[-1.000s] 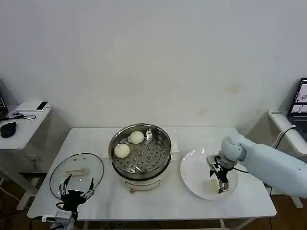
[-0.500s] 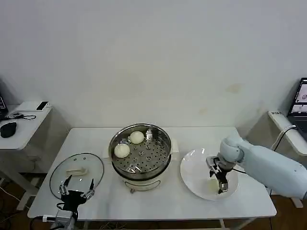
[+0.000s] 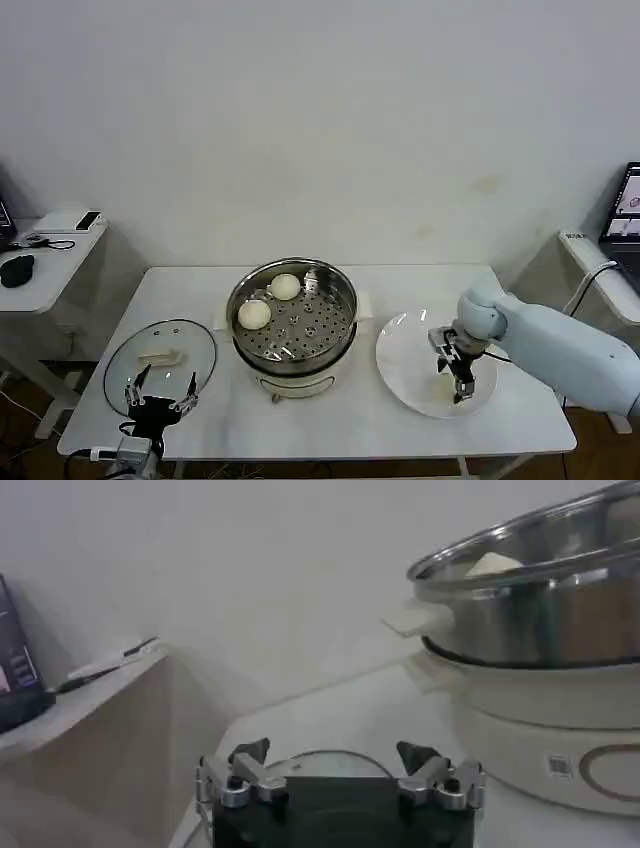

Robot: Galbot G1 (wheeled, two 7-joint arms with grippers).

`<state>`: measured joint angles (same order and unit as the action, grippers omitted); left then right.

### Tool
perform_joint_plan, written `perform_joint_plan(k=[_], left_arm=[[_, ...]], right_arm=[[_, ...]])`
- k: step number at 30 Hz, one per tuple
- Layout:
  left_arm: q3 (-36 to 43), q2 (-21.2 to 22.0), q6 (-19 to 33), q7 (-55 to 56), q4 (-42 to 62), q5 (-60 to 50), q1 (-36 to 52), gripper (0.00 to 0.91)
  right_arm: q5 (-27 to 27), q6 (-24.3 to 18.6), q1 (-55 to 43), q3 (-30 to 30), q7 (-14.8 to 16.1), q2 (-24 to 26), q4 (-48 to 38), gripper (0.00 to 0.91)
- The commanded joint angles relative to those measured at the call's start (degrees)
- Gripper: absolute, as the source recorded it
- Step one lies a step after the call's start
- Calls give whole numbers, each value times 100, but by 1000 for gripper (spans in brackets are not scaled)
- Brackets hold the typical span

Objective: Take steamed baozi put them in steamer then cover it.

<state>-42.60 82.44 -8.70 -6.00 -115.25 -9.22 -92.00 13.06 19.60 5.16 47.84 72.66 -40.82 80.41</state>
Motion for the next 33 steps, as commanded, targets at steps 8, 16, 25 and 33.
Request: perform_joint_plan(k=[8, 16, 25, 33], left_arm=[[-1, -2, -4, 4, -12, 12, 3, 907], [15, -17, -12, -11, -3, 22, 88, 907], [44, 49, -17, -5, -66, 17, 124, 907], [44, 69, -14, 25, -125, 21, 102, 907]], right_arm=[[-90, 50, -47, -110, -9, 137, 146, 645], [-538, 109, -1010, -223, 21, 422, 542, 645], [-1316, -40, -2964, 331, 144, -459, 122, 645], [-1675, -692, -3360, 93, 358, -1615, -450, 635]])
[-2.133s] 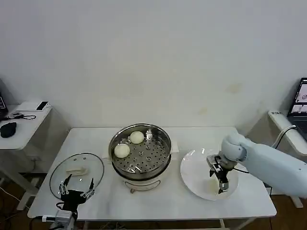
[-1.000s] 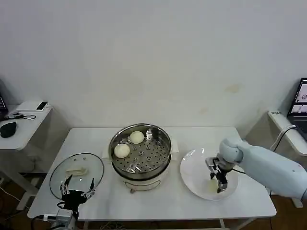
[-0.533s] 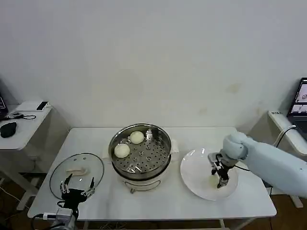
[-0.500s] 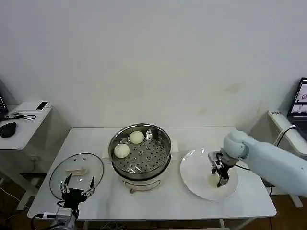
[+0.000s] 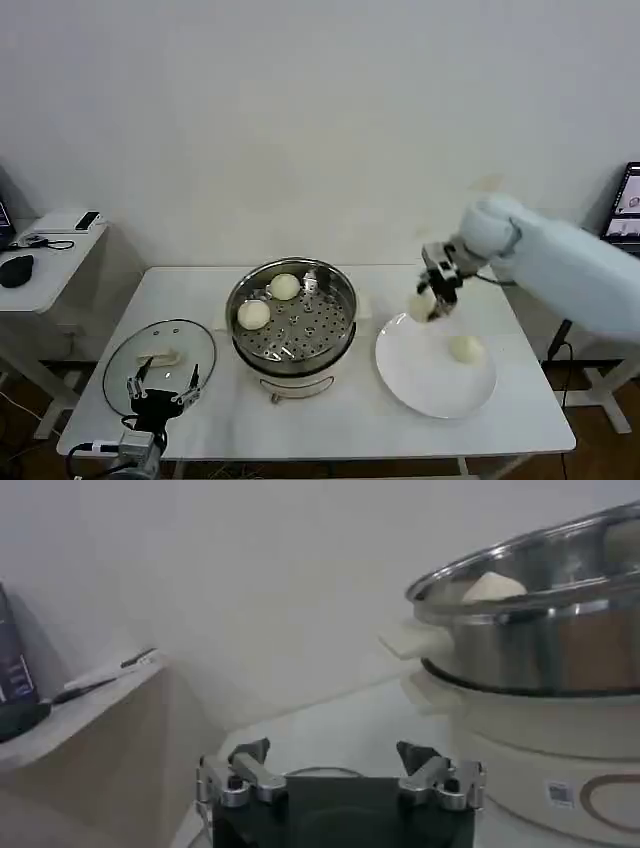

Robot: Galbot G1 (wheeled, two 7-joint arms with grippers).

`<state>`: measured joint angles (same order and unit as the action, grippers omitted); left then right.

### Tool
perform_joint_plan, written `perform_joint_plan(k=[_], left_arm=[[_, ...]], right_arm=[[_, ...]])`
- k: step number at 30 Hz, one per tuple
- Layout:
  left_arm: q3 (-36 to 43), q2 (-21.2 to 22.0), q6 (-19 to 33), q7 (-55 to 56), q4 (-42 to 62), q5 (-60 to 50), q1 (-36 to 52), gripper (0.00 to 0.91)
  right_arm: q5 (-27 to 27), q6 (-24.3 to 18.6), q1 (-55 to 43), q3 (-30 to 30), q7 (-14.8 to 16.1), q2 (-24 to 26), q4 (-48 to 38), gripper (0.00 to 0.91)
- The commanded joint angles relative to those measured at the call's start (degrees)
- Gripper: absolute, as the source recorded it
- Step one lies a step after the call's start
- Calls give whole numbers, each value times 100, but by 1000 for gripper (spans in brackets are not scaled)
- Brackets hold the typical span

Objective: Take steamed baozi put them in steamer then cover it.

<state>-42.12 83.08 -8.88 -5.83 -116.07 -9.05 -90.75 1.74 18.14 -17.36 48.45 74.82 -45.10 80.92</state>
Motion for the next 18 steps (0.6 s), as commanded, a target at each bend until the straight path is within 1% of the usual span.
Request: perform_joint_plan(k=[1, 2, 3, 5, 8, 9, 12, 13, 14, 18], left_arm=[[-11, 4, 3, 10, -55, 6, -32, 907], [-13, 6, 2, 10, -61, 5, -39, 907], [-17, 8, 1, 7, -79, 2, -53, 907], [-24, 14, -1, 6, -96, -2, -72, 907], [-45, 14, 1, 27, -117, -2, -89, 907], [-48, 8, 3, 32, -129, -2, -104, 907], [-41, 9, 8, 31, -168, -35, -146, 907], [-42, 27, 8, 23, -205, -40, -167, 907], [-54, 60, 4, 14, -243, -35, -187, 907], [-60, 144, 7, 8, -316, -40, -247, 907]], right_arm=[[-578, -876, -1100, -2, 168, -1350, -608, 635], [-598, -1151, -1084, -35, 208, -1434, -703, 635], [-595, -1605, -1041, -83, 281, -1617, -843, 635], [-441, -1954, -1005, -90, 304, -1757, -867, 635], [-394, -2132, -955, -16, 309, -1885, -702, 635], [-284, -2271, -912, -10, 317, -1983, -635, 635], [-51, -2368, -817, 17, 297, -2113, -495, 635], [208, -2473, -758, 60, 284, -2191, -406, 635], [323, -2512, -743, 122, 260, -2220, -372, 645], [633, -2669, -621, 274, 187, -2315, -283, 635]])
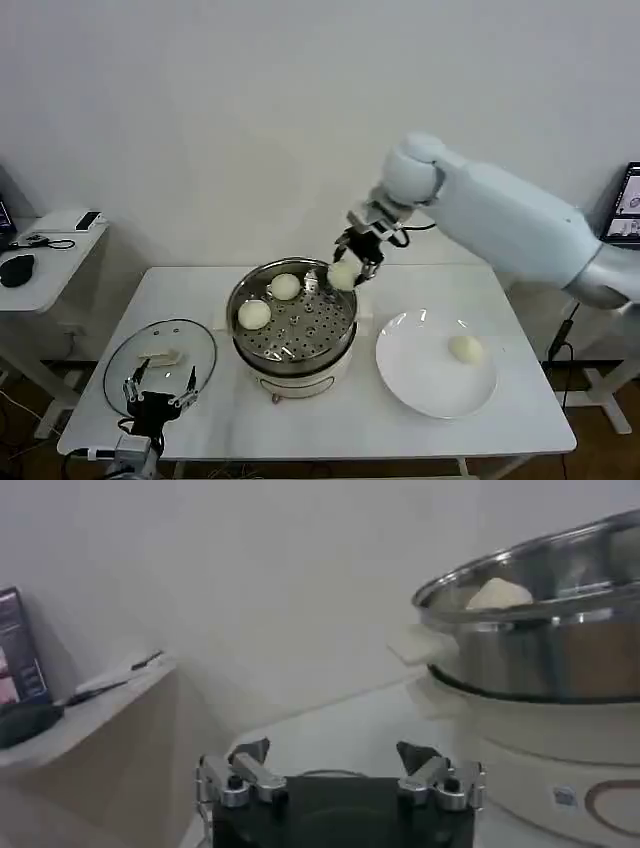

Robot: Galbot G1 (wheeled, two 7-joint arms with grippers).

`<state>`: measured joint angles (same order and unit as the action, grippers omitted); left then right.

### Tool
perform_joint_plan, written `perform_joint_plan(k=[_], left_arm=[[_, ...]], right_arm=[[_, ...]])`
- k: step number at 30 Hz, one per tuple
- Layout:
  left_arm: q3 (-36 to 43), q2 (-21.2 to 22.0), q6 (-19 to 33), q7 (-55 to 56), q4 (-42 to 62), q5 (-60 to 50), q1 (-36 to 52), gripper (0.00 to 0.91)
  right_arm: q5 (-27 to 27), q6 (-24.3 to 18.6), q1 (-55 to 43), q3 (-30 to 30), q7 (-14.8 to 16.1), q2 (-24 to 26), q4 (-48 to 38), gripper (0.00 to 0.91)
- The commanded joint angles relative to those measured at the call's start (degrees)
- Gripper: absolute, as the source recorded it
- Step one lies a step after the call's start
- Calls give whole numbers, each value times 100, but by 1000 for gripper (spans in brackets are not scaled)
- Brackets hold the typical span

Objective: Take steamed baozi put them in steamer then cover it.

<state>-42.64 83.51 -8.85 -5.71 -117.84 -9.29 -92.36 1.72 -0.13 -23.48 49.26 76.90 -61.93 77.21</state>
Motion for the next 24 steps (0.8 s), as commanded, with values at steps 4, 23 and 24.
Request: perform_joint_plan(k=[4, 23, 24], left_arm=[[3, 141, 18, 13, -107, -27, -102, 907], [-40, 225, 22, 32, -143, -22, -86, 907], [-42, 224, 23, 31, -135, -22, -84, 907]], right_arm=[[647, -1013, 120, 395, -83, -748, 118, 635], [1025, -1727, 478, 771, -299, -1235, -65, 645], [1027, -1721, 496, 785, -309, -1239, -59, 645]])
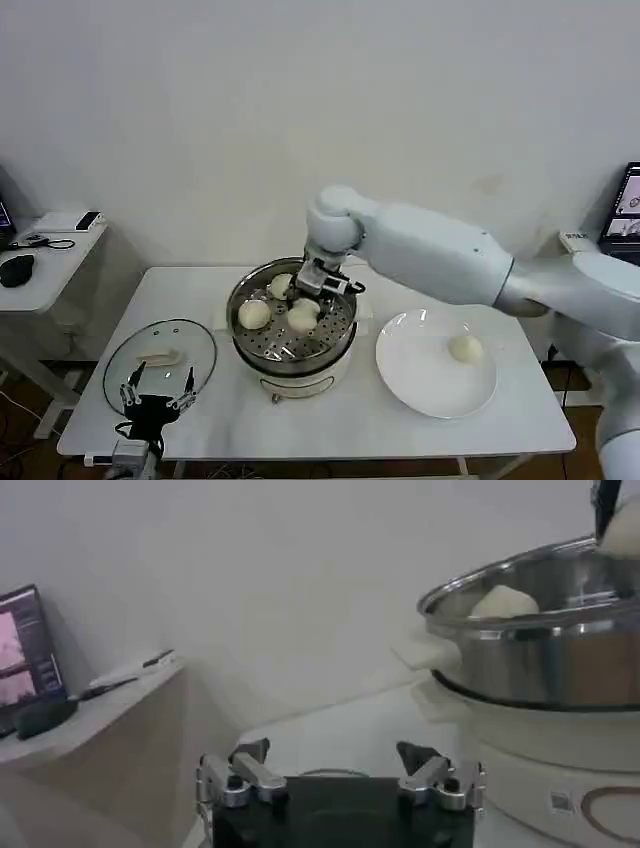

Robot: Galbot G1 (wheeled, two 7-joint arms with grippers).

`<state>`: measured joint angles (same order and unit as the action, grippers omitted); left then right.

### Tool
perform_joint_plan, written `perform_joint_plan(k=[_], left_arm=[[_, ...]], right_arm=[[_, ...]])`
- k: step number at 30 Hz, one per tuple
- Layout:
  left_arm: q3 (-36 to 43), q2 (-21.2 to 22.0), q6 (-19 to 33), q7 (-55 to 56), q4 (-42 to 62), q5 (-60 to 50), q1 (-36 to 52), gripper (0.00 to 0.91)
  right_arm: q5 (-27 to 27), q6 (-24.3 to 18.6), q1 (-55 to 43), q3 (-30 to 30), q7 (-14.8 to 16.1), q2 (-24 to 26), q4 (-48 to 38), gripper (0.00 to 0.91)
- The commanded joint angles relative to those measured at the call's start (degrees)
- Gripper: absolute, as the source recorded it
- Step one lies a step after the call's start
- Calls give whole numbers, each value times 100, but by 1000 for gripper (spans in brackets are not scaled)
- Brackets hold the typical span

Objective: Take steamed baozi put them in steamer then cover it.

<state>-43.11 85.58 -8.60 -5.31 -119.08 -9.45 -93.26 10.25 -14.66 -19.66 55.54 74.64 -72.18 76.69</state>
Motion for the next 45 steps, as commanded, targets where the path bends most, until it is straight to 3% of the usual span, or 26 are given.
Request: perform_joint_plan(k=[1, 13, 26, 28, 36, 42, 45], left_arm=[[4, 17, -4, -10, -5, -7, 7, 907], [27, 7, -6, -21, 39, -12, 44, 907], [27, -9, -6, -25, 103, -6, 79, 907], [29, -9, -8, -29, 99, -5, 85, 907], [30, -31, -12, -37, 76, -8, 59, 907], [22, -69, -12, -43, 10, 11, -6, 907], [23, -62, -15, -37, -2, 71, 27, 907]], right_arm=[[216, -277, 129, 158, -103, -225, -5, 645], [430, -338, 238, 122, -252, -532, -252, 645], [434, -364, 328, 191, -228, -536, -224, 645], [434, -364, 330, 195, -249, -537, -236, 907], [382, -273, 307, 90, -304, -538, -276, 907], [-31, -45, 23, -345, -253, 53, -131, 907], [-320, 521, -125, -563, -363, 584, -21, 907]])
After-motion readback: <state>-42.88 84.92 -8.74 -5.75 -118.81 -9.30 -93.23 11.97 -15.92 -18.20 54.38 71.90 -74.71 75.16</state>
